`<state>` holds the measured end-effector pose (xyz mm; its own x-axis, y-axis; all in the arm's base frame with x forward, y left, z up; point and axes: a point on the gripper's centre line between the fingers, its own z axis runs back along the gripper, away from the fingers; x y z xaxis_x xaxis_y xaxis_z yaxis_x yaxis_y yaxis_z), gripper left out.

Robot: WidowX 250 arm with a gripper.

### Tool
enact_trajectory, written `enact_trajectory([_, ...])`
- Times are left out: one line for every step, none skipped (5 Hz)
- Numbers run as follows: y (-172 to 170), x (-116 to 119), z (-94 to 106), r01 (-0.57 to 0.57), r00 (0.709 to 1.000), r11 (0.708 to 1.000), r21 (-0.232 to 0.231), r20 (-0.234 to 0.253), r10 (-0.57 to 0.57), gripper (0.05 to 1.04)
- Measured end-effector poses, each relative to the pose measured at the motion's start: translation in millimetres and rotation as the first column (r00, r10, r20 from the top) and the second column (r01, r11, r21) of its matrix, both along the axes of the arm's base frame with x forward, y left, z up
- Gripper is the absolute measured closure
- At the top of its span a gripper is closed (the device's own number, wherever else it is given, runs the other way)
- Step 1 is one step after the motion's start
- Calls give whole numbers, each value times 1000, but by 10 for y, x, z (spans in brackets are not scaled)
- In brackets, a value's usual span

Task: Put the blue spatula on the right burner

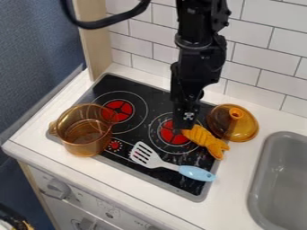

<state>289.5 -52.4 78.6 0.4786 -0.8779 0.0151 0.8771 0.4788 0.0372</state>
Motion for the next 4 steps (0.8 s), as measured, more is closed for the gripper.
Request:
enact_trajectory([-156, -184, -104, 40, 999, 998, -40, -21, -41, 83])
enact_trajectory([-283, -230, -248, 137, 989, 988, -71, -43, -141, 83])
enact_trajectory([-379, -232, -559, 287, 950, 954, -85, -100, -295, 83])
enact_trajectory([-447, -158, -686, 367, 920, 926, -85, -114, -375, 83])
